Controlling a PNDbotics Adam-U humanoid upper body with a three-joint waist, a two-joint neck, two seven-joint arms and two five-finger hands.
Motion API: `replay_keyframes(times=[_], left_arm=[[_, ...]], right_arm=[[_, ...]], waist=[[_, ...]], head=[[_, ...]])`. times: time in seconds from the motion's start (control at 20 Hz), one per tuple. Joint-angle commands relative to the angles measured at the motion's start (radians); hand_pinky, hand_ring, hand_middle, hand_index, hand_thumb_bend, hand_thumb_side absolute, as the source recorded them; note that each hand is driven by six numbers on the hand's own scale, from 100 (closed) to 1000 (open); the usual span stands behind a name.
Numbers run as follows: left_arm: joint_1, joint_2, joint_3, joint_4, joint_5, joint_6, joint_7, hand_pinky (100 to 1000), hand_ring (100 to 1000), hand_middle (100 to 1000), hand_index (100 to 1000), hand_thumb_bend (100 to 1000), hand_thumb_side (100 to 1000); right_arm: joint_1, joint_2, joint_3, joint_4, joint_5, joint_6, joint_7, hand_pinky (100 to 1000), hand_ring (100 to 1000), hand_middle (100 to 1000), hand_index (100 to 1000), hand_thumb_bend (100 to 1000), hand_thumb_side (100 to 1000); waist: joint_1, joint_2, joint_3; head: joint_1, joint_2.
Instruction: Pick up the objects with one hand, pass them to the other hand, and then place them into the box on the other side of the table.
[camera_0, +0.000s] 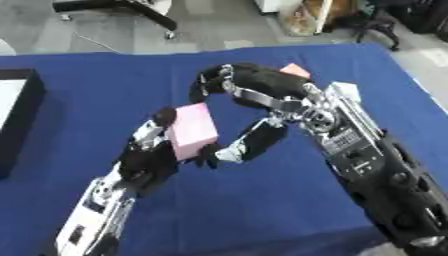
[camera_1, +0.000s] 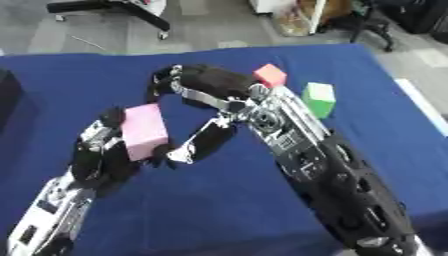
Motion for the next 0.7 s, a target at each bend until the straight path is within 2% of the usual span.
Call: replay_keyframes(times=[0.05, 0.55, 0.7], left_arm=[[-0.020, -0.017, -0.012, -0.024, 0.030, -0.015, -0.006, 818, 476, 285, 513, 283, 906], [-0.021, -0.019, -0.013, -0.014, 0.079, -0.020, 0.034, 785, 424, 225, 465, 229, 876], [-0.021, -0.019, -0.013, -0.012, 0.089, -0.021, 0.054, 780, 420, 221, 462, 190, 879]], right_arm=[[-0.013, -0.019, -0.023, 0.015, 0.020, 0.004, -0.006, 798, 864, 724, 539, 352, 267], [-0.011, -0.021, -0.029, 0.021, 0.012, 0.007, -0.017, 798, 867, 729, 576, 393, 297], [-0.010, -0.022, -0.027, 0.021, 0.007, 0.007, -0.019, 800, 871, 739, 651, 456, 336]], waist=[[0.000, -0.011, 0.001], [0.000, -0.012, 0.001], [0.000, -0.011, 0.002]], head=[[-0.001, -0.003], [-0.002, -0.003], [-0.002, -0.003]])
